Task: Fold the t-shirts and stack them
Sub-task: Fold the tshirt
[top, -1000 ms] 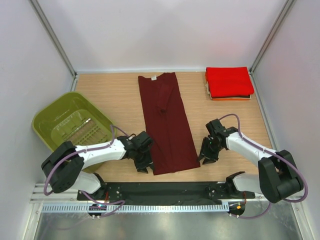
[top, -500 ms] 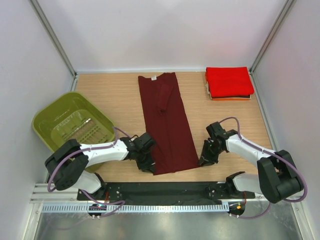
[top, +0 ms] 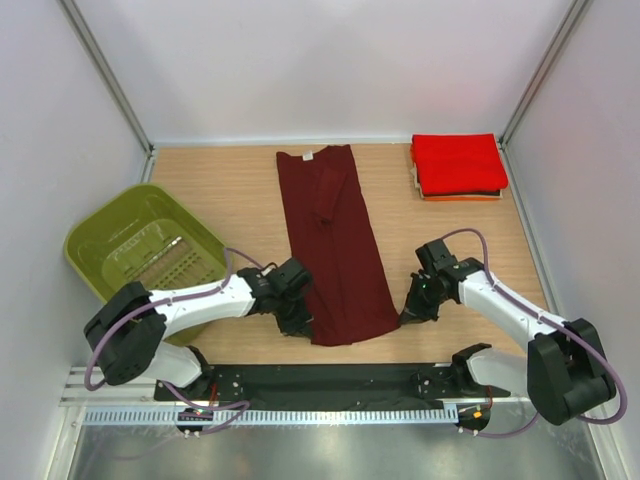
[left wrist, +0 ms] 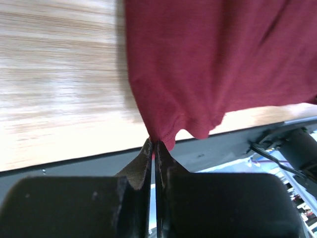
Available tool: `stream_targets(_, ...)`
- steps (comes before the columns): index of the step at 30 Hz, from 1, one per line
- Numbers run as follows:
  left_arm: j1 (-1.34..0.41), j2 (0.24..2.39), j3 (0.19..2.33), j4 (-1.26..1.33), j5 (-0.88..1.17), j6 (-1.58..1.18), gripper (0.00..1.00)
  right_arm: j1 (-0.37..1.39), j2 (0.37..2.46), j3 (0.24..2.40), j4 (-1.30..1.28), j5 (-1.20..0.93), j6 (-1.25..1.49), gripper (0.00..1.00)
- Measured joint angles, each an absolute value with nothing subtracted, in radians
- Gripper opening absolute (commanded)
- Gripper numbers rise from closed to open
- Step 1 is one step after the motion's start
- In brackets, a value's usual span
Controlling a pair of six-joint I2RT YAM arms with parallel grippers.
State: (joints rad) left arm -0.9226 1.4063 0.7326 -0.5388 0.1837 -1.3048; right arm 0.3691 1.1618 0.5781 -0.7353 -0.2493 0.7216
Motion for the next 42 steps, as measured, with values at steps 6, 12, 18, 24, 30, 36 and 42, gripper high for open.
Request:
stream_targets(6,-0.923,1.404,0.773,-0.576,0.176,-1.304,0.0,0.369,1.156,0.626,-0.777,-0.228,0.72,0.01)
stream_targets(12,-0.915,1.409,0.834,-0.653,0.143,-1.296,0.0,0.369,1.193,0.724,-0.812,-0.204,0.701,0.01)
stream_targets(18,-0.851,1.438,0.916,-0.721,0.123,-1.261,0.0,0.37,1.291,0.849,-0.831,-0.182,0.662,0.01)
stream_targets(24,-0.742,1.526,1.056,-0.796,0.109,-1.189,0.0,0.37,1.437,1.015,-0.838,-0.173,0.632,0.01)
stream_targets(30,-0.652,1.652,1.262,-0.871,0.085,-1.109,0.0,0.354,1.602,1.208,-0.854,-0.158,0.61,0.01)
stream_targets(36,-0.606,1.785,1.497,-0.946,0.051,-1.037,0.0,0.316,1.775,1.457,-0.879,-0.147,0.579,0.01)
stream_targets(42,-0.527,1.88,1.628,-1.003,0.017,-0.993,0.0,0.288,1.937,1.664,-0.901,-0.156,0.557,0.01)
